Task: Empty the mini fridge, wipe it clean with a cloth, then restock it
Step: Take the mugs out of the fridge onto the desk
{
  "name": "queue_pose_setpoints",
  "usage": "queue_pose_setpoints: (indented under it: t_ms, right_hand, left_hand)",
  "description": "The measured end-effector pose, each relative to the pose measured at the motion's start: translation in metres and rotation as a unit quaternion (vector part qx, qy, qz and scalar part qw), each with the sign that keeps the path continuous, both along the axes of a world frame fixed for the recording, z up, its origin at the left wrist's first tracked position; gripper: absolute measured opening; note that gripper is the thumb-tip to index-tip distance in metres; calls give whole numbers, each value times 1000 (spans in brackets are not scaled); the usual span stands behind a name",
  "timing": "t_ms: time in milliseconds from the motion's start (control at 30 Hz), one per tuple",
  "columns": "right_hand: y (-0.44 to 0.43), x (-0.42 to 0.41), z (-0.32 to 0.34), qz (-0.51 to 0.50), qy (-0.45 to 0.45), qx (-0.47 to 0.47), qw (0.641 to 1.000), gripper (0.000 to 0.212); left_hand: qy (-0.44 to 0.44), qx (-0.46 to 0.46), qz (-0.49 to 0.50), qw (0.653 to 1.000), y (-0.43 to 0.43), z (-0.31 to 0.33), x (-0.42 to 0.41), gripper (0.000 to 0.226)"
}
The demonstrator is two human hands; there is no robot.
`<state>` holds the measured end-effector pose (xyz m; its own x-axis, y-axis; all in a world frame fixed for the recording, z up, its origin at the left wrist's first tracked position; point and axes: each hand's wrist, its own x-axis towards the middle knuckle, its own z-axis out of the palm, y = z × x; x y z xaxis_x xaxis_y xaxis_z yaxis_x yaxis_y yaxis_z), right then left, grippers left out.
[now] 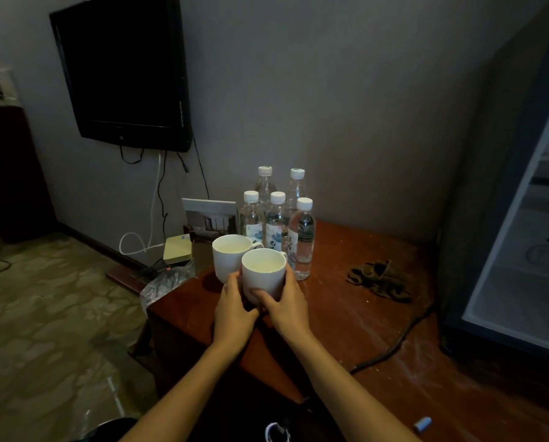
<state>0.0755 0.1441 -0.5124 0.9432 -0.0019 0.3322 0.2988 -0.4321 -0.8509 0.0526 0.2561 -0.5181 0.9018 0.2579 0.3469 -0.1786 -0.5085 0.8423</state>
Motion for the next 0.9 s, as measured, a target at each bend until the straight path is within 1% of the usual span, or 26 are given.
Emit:
queue_pose_setpoints:
  t_ms: [100, 267, 433, 600, 767, 900]
  right_hand:
    - [-1, 5, -3, 3, 10, 14, 1000, 84]
    - [-4, 12, -7, -2, 23, 34, 999, 83]
    - [-2, 18, -8, -3, 18, 18, 1000, 82]
    - [0, 23, -9, 0, 21, 3, 1000, 83]
    - [0, 26, -11, 6, 19, -5, 1000, 83]
    - [-1, 25, -10, 4, 22, -9, 1000, 82]
  left_hand:
    - [-4, -5, -3, 1000, -1, -1, 5, 61]
    - [-12, -6, -13, 1000, -4, 0, 9, 67]
    - [-17, 22, 5, 1000, -4, 1, 10, 71]
    - [-9, 18, 39, 999, -6, 3, 5, 60]
    - [-10, 20, 33, 999, -4, 4, 3, 55]
    - [0, 23, 25, 999, -5, 6, 0, 58]
